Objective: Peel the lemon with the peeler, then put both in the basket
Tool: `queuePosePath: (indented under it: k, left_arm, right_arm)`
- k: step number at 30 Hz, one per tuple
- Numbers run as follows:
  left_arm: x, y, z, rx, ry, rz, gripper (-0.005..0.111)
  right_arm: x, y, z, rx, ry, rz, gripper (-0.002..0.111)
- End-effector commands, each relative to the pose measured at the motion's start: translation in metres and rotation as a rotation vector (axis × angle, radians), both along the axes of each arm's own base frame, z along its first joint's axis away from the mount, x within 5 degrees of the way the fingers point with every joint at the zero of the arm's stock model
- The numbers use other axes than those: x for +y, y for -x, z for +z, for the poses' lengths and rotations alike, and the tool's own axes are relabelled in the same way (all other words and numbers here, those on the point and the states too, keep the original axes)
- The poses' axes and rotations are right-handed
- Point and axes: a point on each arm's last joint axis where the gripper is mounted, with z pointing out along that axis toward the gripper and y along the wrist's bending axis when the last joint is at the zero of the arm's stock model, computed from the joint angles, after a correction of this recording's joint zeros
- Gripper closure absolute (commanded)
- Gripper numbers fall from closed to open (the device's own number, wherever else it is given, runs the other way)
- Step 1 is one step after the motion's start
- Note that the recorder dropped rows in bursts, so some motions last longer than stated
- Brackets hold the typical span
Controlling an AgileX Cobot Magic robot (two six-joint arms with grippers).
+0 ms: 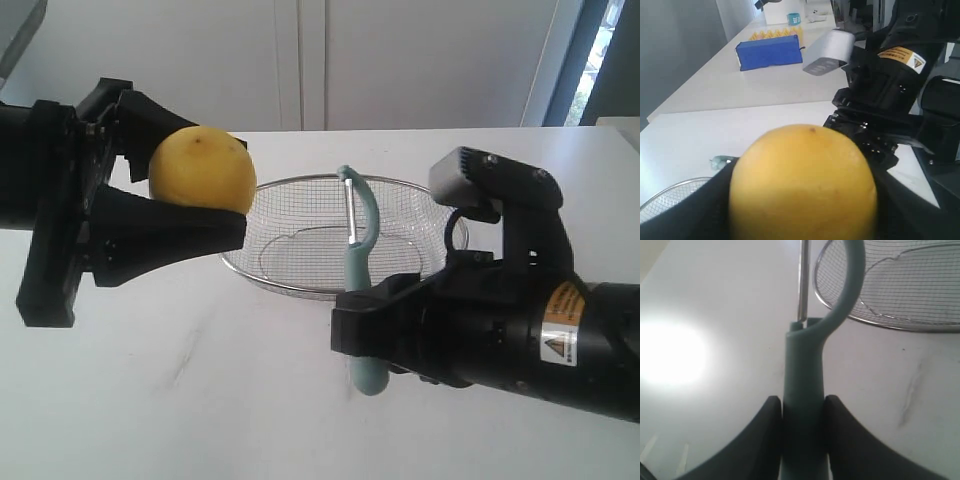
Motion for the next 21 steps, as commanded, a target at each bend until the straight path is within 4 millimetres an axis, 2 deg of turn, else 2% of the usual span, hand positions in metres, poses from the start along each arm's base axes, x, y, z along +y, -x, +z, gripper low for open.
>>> queuePosePath:
  k: [1, 8, 21]
  left_arm:
    - [0.0, 0.001, 0.006, -0.161, 0.031, -0.01, 0.107]
    - [0.0, 0.001, 0.006, -0.161, 0.031, -0.01, 0.107]
    - [0.0, 0.001, 0.006, -0.162, 0.024, -0.007, 0.107]
  right_arm:
    - [0.007, 0.002, 0.008, -0.038, -0.038, 0.03, 0.108]
    - [0.017, 0.008, 0.017, -0.059, -0.066, 0.075, 0.108]
    - [0.034, 0.012, 0.015, -0.081, -0.13, 0.115, 0.108]
